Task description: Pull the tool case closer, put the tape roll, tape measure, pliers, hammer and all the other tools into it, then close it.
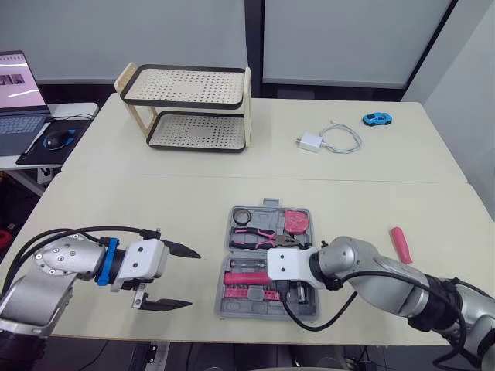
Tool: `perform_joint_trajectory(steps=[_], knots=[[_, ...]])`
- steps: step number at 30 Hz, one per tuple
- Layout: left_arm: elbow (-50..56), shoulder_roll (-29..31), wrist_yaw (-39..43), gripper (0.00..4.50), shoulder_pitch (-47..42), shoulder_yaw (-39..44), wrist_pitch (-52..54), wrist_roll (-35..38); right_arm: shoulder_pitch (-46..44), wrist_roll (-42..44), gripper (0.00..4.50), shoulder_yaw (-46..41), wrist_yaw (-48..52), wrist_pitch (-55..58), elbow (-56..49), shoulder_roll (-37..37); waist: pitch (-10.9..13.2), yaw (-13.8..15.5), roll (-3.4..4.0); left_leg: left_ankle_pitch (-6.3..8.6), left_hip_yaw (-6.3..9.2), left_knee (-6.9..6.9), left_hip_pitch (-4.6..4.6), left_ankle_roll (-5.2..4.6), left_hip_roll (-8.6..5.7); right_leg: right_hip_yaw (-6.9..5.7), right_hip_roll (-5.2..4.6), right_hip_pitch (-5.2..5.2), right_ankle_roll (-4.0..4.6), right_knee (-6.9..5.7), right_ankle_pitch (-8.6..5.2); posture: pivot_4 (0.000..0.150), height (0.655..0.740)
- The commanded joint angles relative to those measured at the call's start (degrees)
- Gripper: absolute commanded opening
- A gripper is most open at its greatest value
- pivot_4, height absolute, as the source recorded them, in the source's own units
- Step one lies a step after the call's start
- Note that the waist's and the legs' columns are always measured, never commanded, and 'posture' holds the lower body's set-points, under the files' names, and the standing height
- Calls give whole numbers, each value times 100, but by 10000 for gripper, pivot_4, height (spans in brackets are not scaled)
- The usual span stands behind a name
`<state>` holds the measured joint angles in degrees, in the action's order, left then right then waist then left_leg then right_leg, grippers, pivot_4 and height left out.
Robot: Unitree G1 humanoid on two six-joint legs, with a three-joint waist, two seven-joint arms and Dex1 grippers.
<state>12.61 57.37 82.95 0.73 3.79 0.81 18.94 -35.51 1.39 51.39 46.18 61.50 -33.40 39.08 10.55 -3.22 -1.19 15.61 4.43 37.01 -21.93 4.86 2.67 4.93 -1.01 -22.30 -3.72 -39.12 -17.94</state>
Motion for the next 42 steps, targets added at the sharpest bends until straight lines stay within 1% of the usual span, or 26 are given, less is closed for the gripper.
perform_joint_trajectory(steps=[1, 2, 6, 8, 9, 13, 17, 28, 36, 42], knots=[[83, 27, -55, 45000, -50, -41, -27, -5, -63, 141, 19664, -454, 41, 67, -317, -43, 0, -1, 0, 0, 0, 0, 0, 0, 0, 0, 0, 0, 0, 0, 0, 1500, 7350], [90, 27, -66, 45000, -44, -40, -19, -1, -67, 255, 21647, -618, 95, 120, -414, -54, 0, 0, 0, 0, 1, 0, 0, 0, 0, -1, 0, 0, 1, -1, 0, 1500, 7350], [101, 31, -86, 45000, -10, -28, -24, 10, -86, 529, 21647, -1078, 241, 86, -665, 27, 0, 0, 0, 0, 3, 1, 0, 0, 0, -3, 0, 1, 1, -2, 1, 1500, 7350], [102, 30, -110, 45000, 7, -19, -24, 18, 56, 645, 21647, -1265, 257, -116, -690, 9, 0, 0, 0, 0, 5, 1, 0, 0, 0, -6, 0, 2, 1, -2, 1, 1500, 7350], [101, 30, -118, 45000, 13, -16, -27, 22, 104, 679, 17706, -1314, 259, -172, -692, -2, 0, 0, 0, 0, 5, 1, 0, 0, 0, -6, 0, 3, 1, -2, 1, 1500, 7350], [118, 16, -147, 45000, 35, -23, -34, 22, 558, 543, 9915, -1209, 354, -1097, -509, 236, -2, 7, -2, 0, 7, 2, 0, 0, 0, -9, 0, 5, 1, -3, 1, 1500, 7350], [123, 16, -153, 45000, 46, -13, -40, 30, 776, 321, 442, -1069, 349, -1580, -143, 235, -2, 0, -2, 0, 6, 5, 3, 0, 0, -9, 0, 7, 2, -6, 1, 1500, 7350], [145, -6, -185, 45000, 56, -17, -19, 46, 820, -101, 67, -829, 340, -1733, 650, -268, -1, -3, -2, -1, 7, 4, 6, 0, 0, -5, 4, 4, 5, -17, 3, 1500, 7350], [137, -8, -218, 45000, 61, -30, -15, 49, 951, -441, 67, -634, 498, -1926, 948, -118, -2, -2, -3, -1, 7, 4, 8, 0, 1, -5, 4, 5, 5, -18, 3, 1500, 7350], [113, -30, -281, 45000, 119, 9, 10, 77, 1095, -628, 67, -644, 533, -2057, 1083, -155, -5, -2, -5, -1, 7, 5, 12, 0, 1, -6, 4, 8, 5, -20, 3, 1500, 7350]])
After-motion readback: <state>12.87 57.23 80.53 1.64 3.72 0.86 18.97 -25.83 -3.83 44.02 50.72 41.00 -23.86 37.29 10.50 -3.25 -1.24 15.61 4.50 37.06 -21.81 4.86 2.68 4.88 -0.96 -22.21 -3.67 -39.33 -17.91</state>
